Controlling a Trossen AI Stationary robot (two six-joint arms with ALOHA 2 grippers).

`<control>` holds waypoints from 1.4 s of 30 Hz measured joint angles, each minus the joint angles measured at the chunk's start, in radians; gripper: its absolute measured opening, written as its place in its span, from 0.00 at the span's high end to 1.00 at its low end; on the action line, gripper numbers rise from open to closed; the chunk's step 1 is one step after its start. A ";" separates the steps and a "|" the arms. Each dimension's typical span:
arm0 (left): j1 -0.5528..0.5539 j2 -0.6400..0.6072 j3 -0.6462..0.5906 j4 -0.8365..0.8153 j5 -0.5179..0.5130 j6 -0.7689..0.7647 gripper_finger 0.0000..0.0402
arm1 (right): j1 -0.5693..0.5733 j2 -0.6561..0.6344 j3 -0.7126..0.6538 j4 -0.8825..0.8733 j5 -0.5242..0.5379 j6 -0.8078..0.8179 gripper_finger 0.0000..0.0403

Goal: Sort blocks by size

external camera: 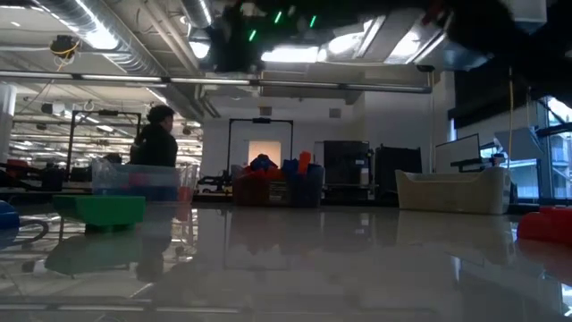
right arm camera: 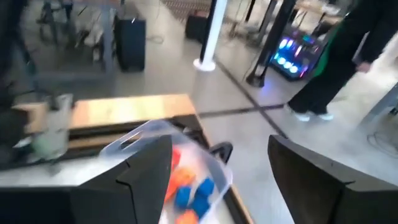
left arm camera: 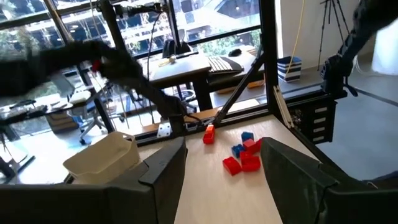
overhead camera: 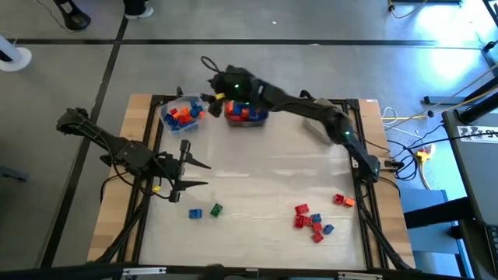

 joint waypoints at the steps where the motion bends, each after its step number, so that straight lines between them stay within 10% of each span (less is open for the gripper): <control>1: 0.000 0.000 0.000 -0.006 0.000 -0.008 0.51 | 0.006 -0.036 0.001 -0.065 -0.002 0.000 0.35; 11: 0.056 0.104 0.000 -0.003 -0.001 -0.089 0.51 | 0.169 -0.375 0.001 -0.712 0.141 0.082 0.34; 23: 0.219 0.264 0.014 0.064 0.000 -0.143 0.51 | 0.605 -0.496 -0.002 -1.282 0.362 0.549 0.34; 42: 0.348 0.312 0.015 -0.059 0.118 -0.235 0.51 | 1.005 -0.500 -0.496 -1.297 0.272 1.170 0.34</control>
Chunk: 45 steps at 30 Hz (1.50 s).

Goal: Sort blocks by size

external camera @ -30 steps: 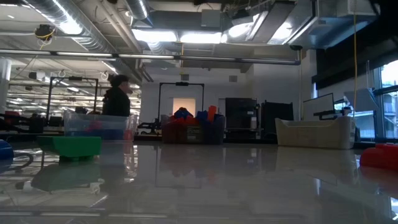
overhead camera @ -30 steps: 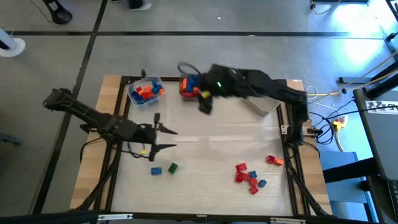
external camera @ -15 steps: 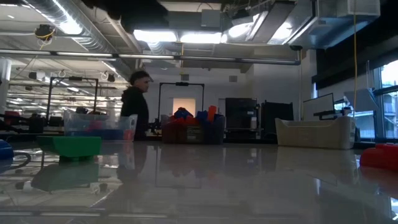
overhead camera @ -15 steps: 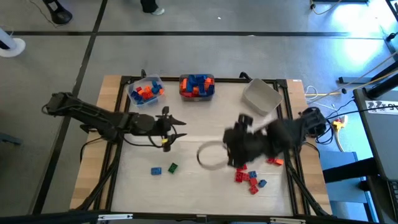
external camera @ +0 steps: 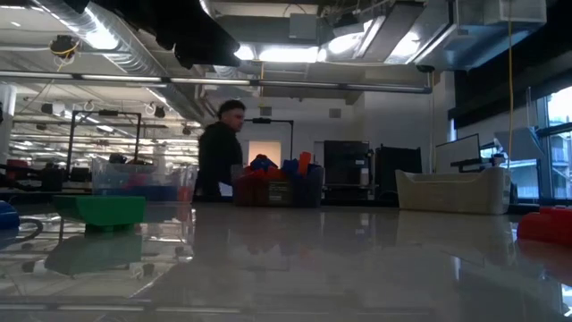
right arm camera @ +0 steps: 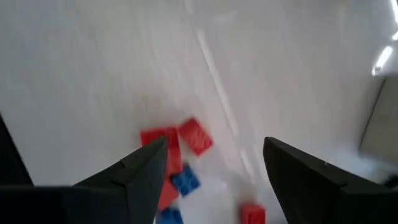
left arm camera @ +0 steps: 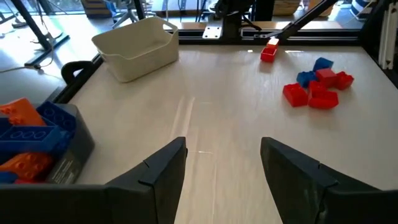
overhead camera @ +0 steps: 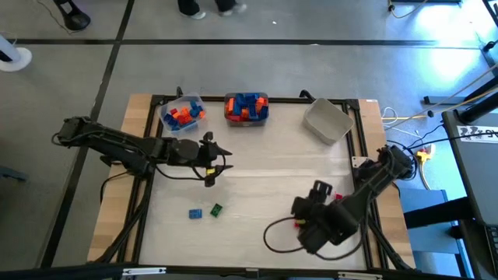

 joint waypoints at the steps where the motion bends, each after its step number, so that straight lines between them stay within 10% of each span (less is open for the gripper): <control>1: 0.000 0.000 0.000 0.000 0.000 0.000 0.51 | 0.011 -0.001 -0.030 0.007 -0.014 0.017 0.34; 20: 0.000 0.000 0.000 -0.021 0.000 0.008 0.51 | 0.051 -0.001 -0.448 0.412 -0.287 -0.013 0.34; 45: 0.000 0.000 0.000 -0.014 0.000 0.029 0.51 | 0.051 -0.005 -0.744 0.766 -0.251 -0.042 0.34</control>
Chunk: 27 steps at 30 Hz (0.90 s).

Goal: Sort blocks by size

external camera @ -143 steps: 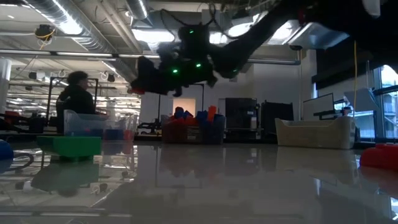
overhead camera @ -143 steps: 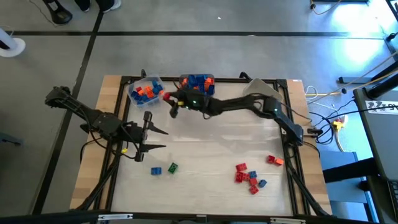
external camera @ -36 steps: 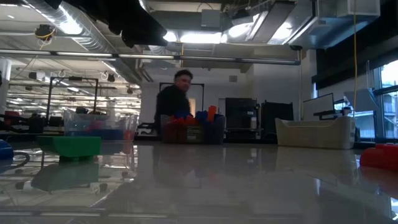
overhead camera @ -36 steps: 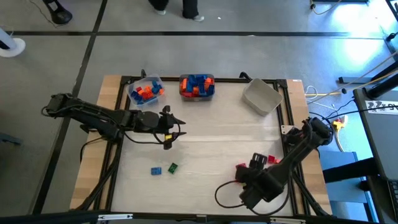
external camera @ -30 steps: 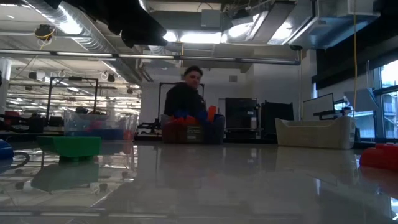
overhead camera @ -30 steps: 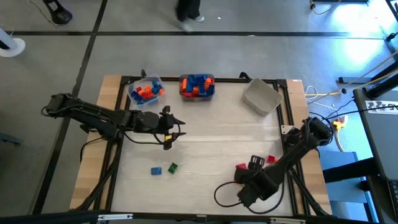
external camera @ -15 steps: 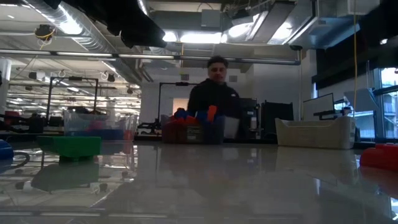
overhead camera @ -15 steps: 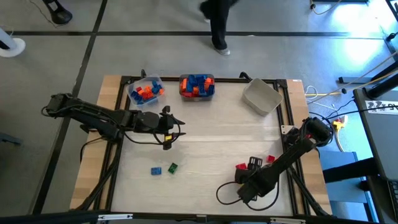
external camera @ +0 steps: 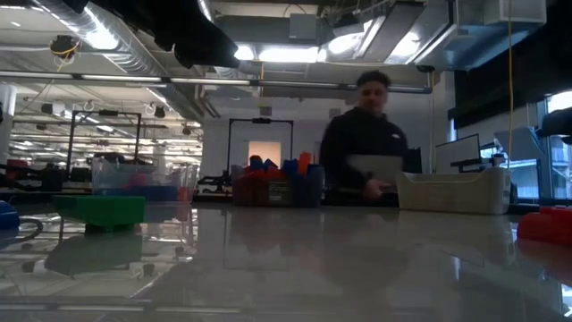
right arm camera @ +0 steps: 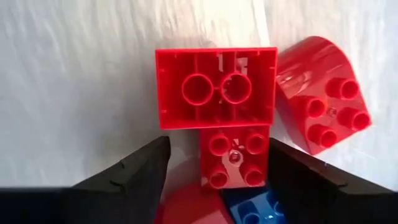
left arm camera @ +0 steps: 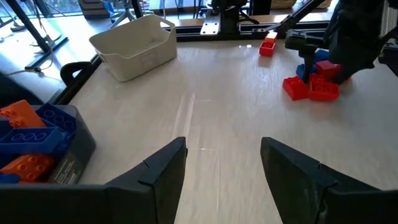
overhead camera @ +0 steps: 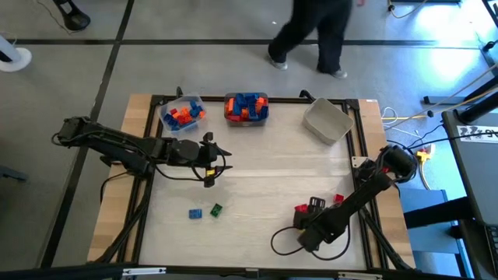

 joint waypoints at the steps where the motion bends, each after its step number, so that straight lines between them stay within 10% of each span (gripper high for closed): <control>1: 0.000 0.000 0.000 0.002 0.000 0.000 0.51 | 0.000 -0.001 -0.009 0.013 0.002 0.000 0.35; 12: 0.000 0.000 0.000 0.004 0.000 -0.002 0.51 | 0.001 0.000 -0.042 0.052 0.005 -0.027 0.66; 27: -0.014 -0.055 0.000 0.003 0.000 0.002 0.51 | -0.001 -0.007 0.142 -0.185 0.000 -0.069 0.66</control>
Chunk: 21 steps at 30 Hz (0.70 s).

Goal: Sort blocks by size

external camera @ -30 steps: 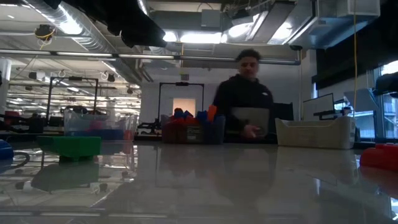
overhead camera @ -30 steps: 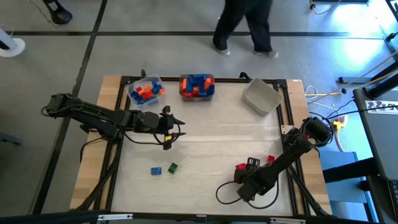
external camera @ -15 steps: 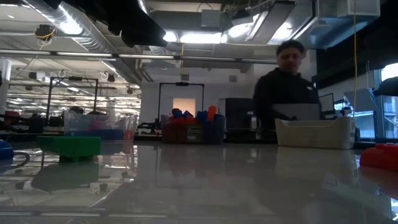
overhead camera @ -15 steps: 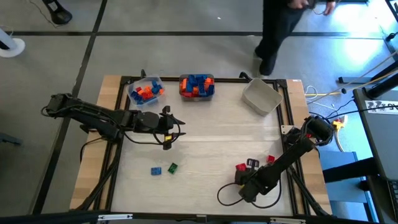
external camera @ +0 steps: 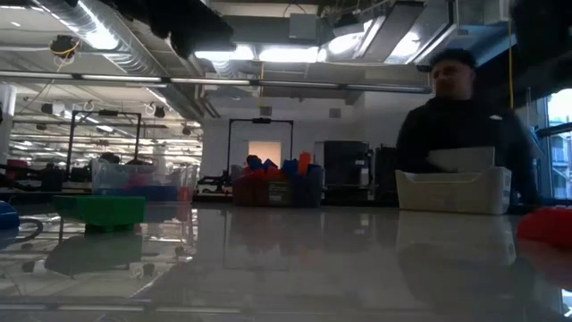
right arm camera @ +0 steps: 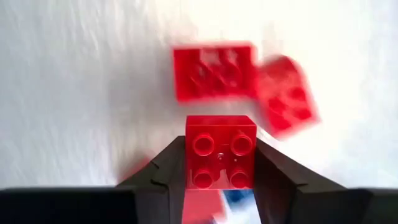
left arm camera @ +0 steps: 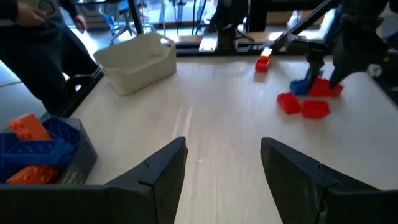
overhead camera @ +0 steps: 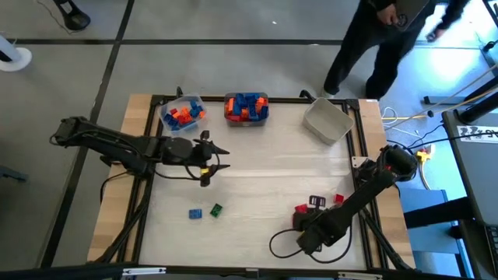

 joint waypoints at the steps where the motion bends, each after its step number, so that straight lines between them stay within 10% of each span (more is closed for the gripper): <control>1: -0.006 -0.014 0.000 -0.003 0.000 -0.001 0.51 | 0.000 -0.008 0.029 -0.050 0.002 -0.004 0.66; 8: -0.088 -0.134 0.000 -0.033 -0.004 0.010 0.51 | -0.016 -0.039 0.213 -0.239 0.074 -0.010 0.66; 21: -0.197 -0.252 0.000 -0.040 -0.011 0.082 0.51 | -0.255 -0.043 0.263 0.028 0.341 -0.421 0.66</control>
